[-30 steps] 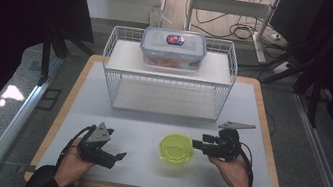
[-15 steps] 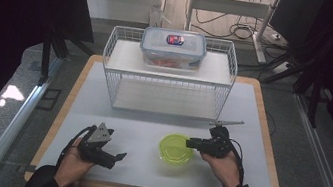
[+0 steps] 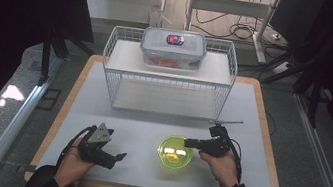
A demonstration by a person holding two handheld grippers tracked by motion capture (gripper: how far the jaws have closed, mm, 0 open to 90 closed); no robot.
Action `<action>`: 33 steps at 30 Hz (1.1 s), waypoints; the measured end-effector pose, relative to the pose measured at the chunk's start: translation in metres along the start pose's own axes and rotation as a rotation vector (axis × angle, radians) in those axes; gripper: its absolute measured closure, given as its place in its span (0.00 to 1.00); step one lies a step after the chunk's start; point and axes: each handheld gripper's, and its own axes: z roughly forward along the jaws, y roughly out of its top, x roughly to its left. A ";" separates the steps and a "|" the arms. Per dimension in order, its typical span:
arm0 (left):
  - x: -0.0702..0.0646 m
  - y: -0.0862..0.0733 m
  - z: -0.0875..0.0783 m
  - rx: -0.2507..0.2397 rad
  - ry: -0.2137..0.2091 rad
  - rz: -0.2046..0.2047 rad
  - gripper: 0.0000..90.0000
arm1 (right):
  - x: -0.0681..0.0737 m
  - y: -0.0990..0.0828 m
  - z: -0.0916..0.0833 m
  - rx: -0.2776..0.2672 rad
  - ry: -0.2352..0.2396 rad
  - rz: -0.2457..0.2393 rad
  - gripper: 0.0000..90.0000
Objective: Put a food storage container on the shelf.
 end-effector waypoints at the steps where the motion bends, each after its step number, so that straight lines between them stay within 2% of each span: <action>1: 0.000 0.000 0.000 0.000 0.000 0.000 0.08 | 0.000 0.000 0.000 -0.003 0.001 0.001 0.90; 8: 0.000 0.000 0.000 0.001 0.001 0.001 0.08 | 0.000 0.001 -0.002 -0.025 0.036 0.020 0.91; 11: 0.000 0.000 0.000 0.000 0.002 0.001 0.08 | 0.000 0.003 -0.006 -0.039 0.065 0.035 0.92; 15: 0.000 0.000 0.000 0.001 0.001 0.002 0.08 | -0.002 0.003 -0.006 -0.041 0.047 0.022 0.91; 17: 0.000 0.000 0.000 0.003 0.001 0.004 0.08 | -0.003 0.003 -0.005 -0.023 0.017 -0.004 0.89; 21: 0.000 0.000 0.000 0.004 0.001 0.005 0.08 | -0.006 0.000 -0.002 -0.006 -0.007 0.020 0.79; 24: 0.000 0.000 0.000 0.004 0.000 0.002 0.08 | -0.008 -0.002 -0.002 -0.005 -0.014 0.035 0.76; 26: 0.000 0.000 0.000 0.005 0.000 0.003 0.08 | -0.008 -0.002 -0.002 -0.002 -0.010 0.042 0.76; 29: 0.000 0.000 0.000 0.005 -0.001 0.005 0.08 | -0.009 -0.002 -0.001 0.002 0.026 0.066 0.88; 33: 0.000 0.000 0.000 0.005 0.000 0.006 0.08 | -0.006 -0.001 -0.002 0.010 0.028 0.057 0.90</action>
